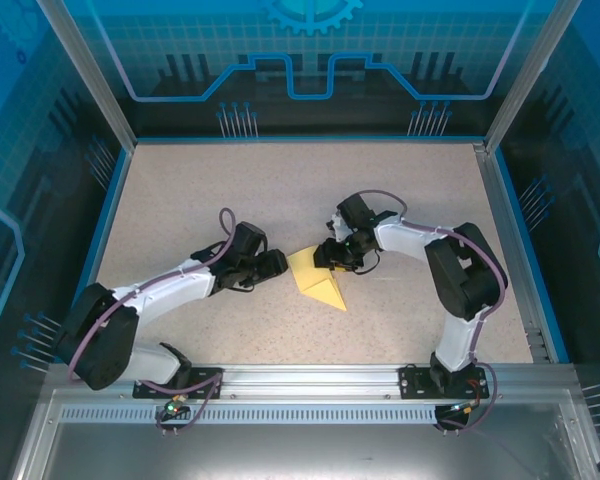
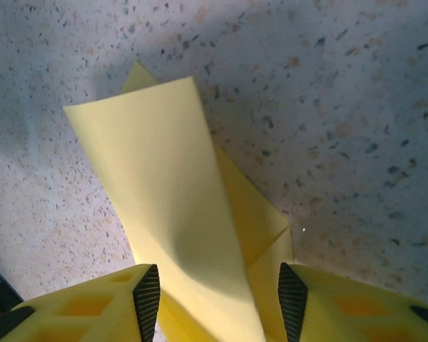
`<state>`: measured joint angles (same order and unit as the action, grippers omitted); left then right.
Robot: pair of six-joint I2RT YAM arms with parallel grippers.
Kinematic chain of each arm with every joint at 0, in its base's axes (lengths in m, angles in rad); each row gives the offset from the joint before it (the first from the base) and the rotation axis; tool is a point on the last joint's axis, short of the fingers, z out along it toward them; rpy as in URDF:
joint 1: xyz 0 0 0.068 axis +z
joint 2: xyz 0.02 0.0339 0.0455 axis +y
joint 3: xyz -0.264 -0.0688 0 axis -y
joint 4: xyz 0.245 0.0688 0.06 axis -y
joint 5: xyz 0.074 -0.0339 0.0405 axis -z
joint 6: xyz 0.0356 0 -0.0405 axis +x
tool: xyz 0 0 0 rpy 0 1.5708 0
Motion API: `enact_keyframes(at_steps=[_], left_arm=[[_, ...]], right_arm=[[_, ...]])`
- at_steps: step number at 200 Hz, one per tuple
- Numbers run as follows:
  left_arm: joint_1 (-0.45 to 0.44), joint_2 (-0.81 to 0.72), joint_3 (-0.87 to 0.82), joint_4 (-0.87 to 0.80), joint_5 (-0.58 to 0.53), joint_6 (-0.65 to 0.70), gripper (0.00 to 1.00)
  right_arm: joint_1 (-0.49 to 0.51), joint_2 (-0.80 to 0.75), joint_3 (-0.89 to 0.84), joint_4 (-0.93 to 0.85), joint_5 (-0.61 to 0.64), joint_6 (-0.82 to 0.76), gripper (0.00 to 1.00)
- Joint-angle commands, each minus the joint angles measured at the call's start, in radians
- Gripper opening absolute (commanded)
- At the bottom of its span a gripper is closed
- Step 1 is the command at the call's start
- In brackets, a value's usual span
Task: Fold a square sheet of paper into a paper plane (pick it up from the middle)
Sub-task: Rotate the paper at the center of the table.
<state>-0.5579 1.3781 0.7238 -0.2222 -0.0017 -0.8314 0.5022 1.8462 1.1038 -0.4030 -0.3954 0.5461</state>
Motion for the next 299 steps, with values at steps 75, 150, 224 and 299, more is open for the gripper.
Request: enact_keyframes(at_steps=[75,150,224,299], left_arm=[[-0.012,0.053,0.088,-0.027,0.053,0.039,0.66],[-0.013,0.069,0.1,-0.011,0.066,0.04,0.67],[-0.013,0.083,0.087,0.007,0.072,0.026,0.67],[-0.013,0.144,0.104,0.028,0.118,-0.009,0.67]], right_arm=[[-0.095,0.014,-0.105,0.255,-0.115,0.116,0.16],[-0.096,-0.096,-0.328,0.535,-0.07,0.37,0.16],[-0.086,-0.297,-0.273,0.144,0.104,0.148,0.47],[0.077,-0.263,-0.235,0.133,-0.055,0.086,0.15]])
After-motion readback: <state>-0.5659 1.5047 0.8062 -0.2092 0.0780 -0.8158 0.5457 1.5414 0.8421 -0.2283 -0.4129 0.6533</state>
